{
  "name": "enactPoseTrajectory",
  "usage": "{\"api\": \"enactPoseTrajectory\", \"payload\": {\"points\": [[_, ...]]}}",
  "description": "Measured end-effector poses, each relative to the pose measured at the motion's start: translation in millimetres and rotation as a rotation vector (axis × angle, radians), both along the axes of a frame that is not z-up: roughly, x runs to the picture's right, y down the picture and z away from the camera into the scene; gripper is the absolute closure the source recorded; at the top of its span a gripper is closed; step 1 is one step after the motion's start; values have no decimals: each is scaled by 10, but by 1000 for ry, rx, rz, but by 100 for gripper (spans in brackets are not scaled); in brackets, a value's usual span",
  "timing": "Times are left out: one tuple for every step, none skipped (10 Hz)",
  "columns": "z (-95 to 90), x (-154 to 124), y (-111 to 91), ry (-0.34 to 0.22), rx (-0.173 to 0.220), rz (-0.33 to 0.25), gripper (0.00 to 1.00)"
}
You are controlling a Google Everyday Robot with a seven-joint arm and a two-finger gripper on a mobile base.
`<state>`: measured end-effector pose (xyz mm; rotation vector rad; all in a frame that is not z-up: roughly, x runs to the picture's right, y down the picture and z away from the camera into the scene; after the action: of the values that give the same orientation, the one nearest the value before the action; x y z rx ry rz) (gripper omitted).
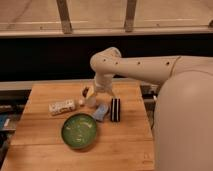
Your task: Drag the ceramic bowl in a circle
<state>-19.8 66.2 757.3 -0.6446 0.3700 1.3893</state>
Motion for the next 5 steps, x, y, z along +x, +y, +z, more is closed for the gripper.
{"api": "enactPoseTrajectory", "payload": {"points": [[-25,-8,176,-8,-21,16,20],[-15,-35,318,-19,-38,27,20],[-14,-111,459,-77,-55,51,20],[-20,-155,527,-132,-74,62,20],[-34,-203,565,-174,-84,72,20]]}}
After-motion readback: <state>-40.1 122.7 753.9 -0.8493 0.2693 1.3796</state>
